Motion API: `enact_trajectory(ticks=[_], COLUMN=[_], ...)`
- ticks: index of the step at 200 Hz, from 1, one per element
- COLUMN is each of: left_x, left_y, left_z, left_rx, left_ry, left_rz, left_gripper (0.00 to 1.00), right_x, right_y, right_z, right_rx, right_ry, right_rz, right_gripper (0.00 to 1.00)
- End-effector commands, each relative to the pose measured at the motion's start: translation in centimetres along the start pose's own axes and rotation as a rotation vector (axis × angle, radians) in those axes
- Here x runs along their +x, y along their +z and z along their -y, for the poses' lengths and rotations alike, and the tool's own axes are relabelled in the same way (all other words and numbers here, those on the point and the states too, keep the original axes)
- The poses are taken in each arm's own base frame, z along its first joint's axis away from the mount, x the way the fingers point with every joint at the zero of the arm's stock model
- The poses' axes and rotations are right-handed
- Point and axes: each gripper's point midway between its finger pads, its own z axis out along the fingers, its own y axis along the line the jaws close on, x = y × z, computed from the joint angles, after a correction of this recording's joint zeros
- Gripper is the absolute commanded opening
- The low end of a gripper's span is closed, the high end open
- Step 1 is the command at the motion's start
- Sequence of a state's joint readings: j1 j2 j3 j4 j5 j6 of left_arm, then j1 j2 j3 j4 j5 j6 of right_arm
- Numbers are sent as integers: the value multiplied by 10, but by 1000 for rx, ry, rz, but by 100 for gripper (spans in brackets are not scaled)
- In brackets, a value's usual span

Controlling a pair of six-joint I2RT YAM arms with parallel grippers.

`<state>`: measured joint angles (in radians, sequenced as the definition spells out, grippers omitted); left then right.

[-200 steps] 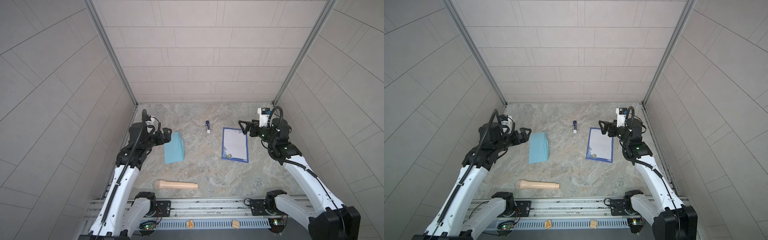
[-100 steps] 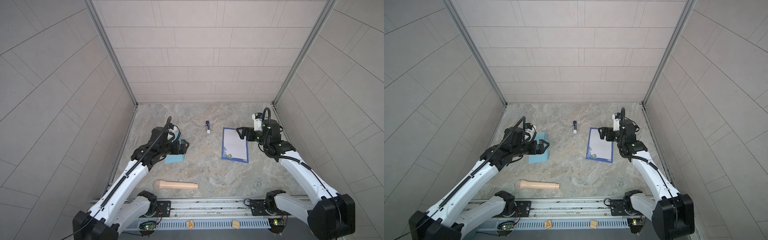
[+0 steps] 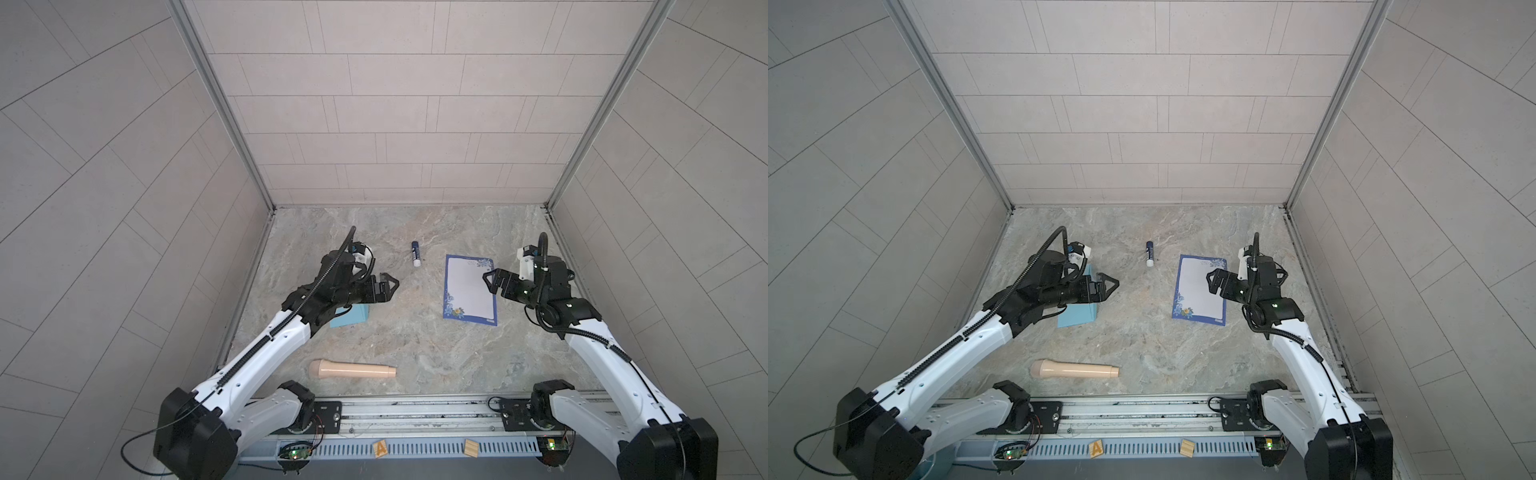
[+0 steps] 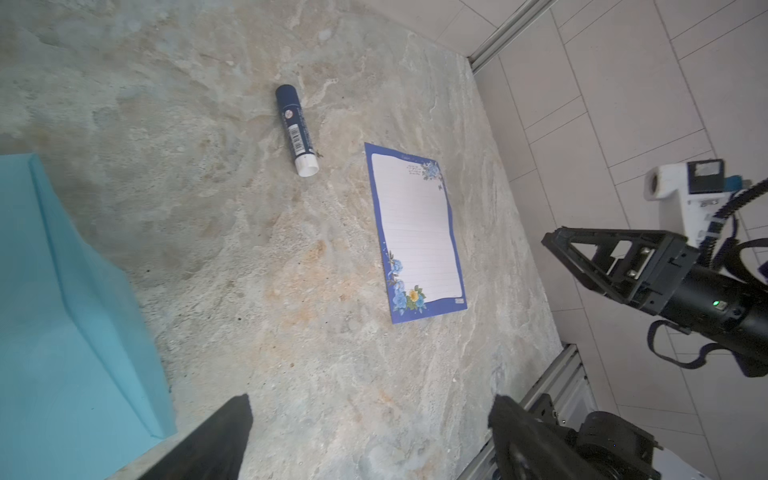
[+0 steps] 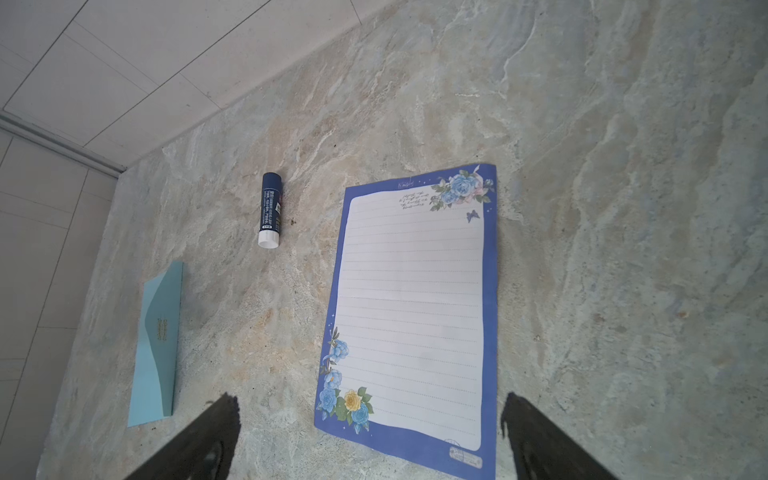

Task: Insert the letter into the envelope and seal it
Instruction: 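Raise both arms and move both grippers toward the blue-bordered letter sheet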

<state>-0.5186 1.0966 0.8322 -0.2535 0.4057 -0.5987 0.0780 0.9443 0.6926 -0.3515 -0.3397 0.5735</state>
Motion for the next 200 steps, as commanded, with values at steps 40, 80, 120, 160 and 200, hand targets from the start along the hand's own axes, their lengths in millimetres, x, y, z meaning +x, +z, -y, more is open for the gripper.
enact_trajectory(ticks=[40,80,120,160,200], left_x=[-9,19,30,37,46], left_y=[43,77,107,138,165], left_z=[37,43,50,48,52], left_rx=[98,114,108,105,131], left_ry=[-25,-29,-6,-5,-36], left_rz=[-9,-105,-134,-172,-210], left_gripper=[96,95,95,93,90], right_x=[41,40,43,30,5], right_y=[10,13,19,22,41], right_z=[2,12,10,19,36], right_rx=[-117,-35,-41,1,57], right_ry=[456,353,324,188,78], right_rz=[-34,-37,-75,-88,-88], right_gripper=[97,96,97,98,98])
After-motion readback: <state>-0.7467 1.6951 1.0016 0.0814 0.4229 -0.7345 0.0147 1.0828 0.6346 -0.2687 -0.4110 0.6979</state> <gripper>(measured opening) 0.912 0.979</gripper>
